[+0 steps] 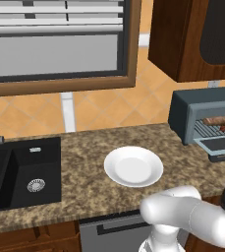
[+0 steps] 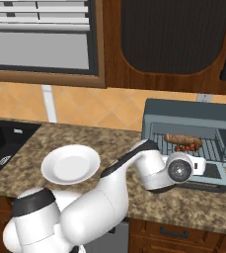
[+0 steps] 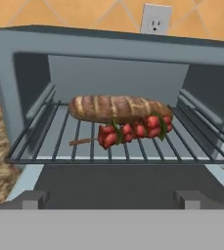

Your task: Pick up the kebab skewer and baguette bread, and place them inside the toaster oven. Close the toaster oven door and start by setting the timer.

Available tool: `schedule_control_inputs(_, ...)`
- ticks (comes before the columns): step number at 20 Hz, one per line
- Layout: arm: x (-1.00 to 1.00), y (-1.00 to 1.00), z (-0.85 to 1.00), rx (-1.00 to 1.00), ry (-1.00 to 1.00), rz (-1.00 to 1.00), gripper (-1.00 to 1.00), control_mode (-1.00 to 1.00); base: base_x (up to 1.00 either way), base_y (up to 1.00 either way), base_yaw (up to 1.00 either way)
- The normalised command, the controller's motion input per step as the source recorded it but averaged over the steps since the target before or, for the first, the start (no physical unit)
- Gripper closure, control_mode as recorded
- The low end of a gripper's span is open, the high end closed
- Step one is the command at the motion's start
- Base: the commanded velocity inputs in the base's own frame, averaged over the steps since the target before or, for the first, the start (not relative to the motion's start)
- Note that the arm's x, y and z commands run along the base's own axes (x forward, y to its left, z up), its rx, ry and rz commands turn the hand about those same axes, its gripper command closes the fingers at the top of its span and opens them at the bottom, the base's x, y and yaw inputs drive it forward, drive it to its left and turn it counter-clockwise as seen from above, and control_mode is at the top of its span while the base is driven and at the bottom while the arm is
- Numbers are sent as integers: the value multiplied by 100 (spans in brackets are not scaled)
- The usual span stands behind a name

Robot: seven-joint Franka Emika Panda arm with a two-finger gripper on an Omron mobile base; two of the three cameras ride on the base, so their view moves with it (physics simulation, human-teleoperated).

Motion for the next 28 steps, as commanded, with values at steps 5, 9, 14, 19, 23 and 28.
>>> schedule_control_inputs(5,13,-17,-35,2,0,0,-100,-100,0,0,0)
schedule_control_inputs(9,28,-6,-15,0,0,0,-100,-100,0,0,0)
schedule_control_inputs(14,34,0,-10,0,0,0,-100,-100,0,0,0)
schedule_control_inputs(19,35,0,-6,0,0,0,-100,-100,0,0,0)
schedule_control_inputs(23,31,-2,-7,1,0,0,-100,-100,0,0,0)
schedule_control_inputs(28,28,-4,-7,2,0,0,-100,-100,0,0,0)
